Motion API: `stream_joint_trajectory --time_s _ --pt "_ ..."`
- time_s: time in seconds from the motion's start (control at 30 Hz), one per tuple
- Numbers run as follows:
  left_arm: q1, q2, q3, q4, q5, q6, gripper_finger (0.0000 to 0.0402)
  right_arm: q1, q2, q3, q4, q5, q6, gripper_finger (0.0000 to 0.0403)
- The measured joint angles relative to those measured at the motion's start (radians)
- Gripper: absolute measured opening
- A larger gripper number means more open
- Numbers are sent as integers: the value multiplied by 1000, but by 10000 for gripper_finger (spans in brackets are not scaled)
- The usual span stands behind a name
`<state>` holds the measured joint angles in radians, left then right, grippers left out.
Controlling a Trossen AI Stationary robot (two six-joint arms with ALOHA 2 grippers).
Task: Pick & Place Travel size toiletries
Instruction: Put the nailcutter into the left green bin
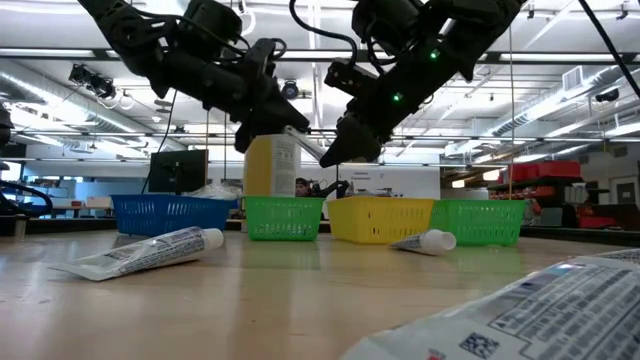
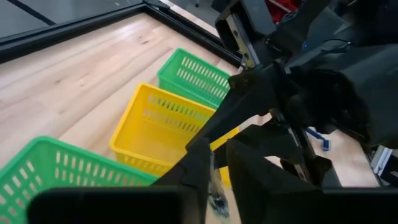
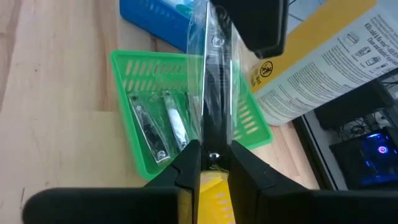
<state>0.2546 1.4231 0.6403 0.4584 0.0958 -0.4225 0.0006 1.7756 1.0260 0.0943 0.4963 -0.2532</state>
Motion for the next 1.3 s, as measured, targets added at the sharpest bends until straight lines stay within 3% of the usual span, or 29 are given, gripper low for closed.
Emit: stream_joint_trajectory --time_s 0.17,0.3,0.73,0.97,1.13,1.3 --pt "1 0 1 -9 -5 -1 17 0 0 0 15 19 -3 56" --pt "0 0 1 -9 -30 -7 13 0 0 0 15 23 -3 56" --pt "2 1 0 -48 -38 18 125 0 -1 0 21 90 5 56" --pt "2 1 0 -47 -39 36 157 0 -1 0 22 71 1 56" --pt "2 1 0 -47 -38 43 149 0 -1 0 23 71 1 56" --pt "2 1 0 -49 -6 64 110 1 -1 0 23 68 -6 56"
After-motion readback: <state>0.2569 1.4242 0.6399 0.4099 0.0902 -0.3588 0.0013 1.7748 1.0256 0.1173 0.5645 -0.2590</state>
